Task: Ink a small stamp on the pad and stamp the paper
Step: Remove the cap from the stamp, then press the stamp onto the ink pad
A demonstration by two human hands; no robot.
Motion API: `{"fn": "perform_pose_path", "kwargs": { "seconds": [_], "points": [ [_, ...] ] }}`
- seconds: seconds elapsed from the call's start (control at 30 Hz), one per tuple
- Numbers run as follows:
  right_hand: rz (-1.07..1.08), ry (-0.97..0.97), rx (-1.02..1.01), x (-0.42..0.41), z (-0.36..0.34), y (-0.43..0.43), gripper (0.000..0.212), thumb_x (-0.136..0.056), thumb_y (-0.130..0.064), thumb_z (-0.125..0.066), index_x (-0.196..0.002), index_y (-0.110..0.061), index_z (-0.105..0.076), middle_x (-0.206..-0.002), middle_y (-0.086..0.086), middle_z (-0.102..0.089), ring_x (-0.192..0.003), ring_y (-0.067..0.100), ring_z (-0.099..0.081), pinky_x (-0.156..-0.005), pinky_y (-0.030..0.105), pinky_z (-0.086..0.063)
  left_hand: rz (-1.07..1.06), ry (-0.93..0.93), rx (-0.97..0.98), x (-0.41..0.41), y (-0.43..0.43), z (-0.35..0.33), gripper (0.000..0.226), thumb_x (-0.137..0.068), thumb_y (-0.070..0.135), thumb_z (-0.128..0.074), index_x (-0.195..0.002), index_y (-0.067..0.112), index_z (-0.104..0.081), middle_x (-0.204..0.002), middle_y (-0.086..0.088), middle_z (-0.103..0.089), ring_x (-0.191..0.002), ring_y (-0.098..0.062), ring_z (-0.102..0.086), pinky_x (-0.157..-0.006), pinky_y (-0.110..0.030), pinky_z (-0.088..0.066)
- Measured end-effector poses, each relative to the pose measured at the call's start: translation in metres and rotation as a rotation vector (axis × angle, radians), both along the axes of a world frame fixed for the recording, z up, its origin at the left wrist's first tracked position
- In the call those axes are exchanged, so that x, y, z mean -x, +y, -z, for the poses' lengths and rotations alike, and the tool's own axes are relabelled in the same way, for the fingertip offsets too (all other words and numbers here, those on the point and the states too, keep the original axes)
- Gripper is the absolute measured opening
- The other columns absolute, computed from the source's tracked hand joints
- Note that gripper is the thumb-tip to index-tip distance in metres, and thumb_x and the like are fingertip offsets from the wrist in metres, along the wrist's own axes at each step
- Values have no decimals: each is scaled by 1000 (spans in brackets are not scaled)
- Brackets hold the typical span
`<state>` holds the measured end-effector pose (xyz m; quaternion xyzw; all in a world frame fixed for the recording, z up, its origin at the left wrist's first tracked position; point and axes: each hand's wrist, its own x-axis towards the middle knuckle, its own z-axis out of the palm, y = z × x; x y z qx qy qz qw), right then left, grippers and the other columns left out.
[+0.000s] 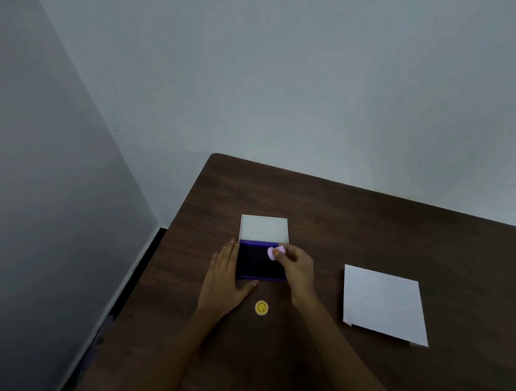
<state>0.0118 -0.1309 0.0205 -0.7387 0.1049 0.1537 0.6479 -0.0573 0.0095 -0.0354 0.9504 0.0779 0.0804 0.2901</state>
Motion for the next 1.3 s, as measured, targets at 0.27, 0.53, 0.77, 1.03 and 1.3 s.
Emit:
{"fn": "perform_pose_path", "kwargs": {
  "seconds": [0.27, 0.53, 0.77, 1.03, 1.3],
  "points": [
    [-327, -403, 451, -11, 26, 28, 16, -87, -12, -55, -97, -1, -62, -100, 17, -65, -93, 23, -58, -81, 24, -44, 20, 90, -115, -11, 5, 13, 95, -72, 72, -33, -144, 16, -6, -154, -6, -14, -140, -14, -9, -111, -33, 2],
    [-316, -527, 529, -4, 35, 30, 11, -83, -6, -60, -90, 3, -62, -91, 21, -65, -88, 31, -58, -74, 28, -40, 30, 58, -123, -11, 4, 15, 94, -74, 71, -34, -143, 13, -11, -152, -9, -22, -136, -10, -7, -112, -36, 0],
    [-318, -533, 526, -4, 37, 29, 13, -81, -5, -62, -92, 2, -62, -91, 21, -66, -89, 29, -59, -76, 25, -40, 30, 60, -104, -13, 4, 14, 93, -74, 70, -36, -143, 13, -12, -151, -10, -24, -137, -13, -11, -112, -38, -4],
    [-315, -436, 441, -7, 28, 29, 9, -84, -8, -59, -88, 0, -60, -90, 16, -64, -85, 23, -57, -74, 26, -43, 37, 81, -117, -11, 4, 11, 93, -73, 71, -35, -142, 17, -4, -152, -9, -21, -136, -10, -6, -110, -35, 3],
    [195, 210, -202, -9, -4, 8, 21, -84, -14, -60, -104, -8, -61, -96, 2, -62, -94, 15, -57, -81, 26, -47, 13, 73, -82, -10, 3, 11, 99, -71, 79, -29, -144, 15, -12, -152, -8, -21, -140, -16, -14, -112, -32, 0]
  ]
}}
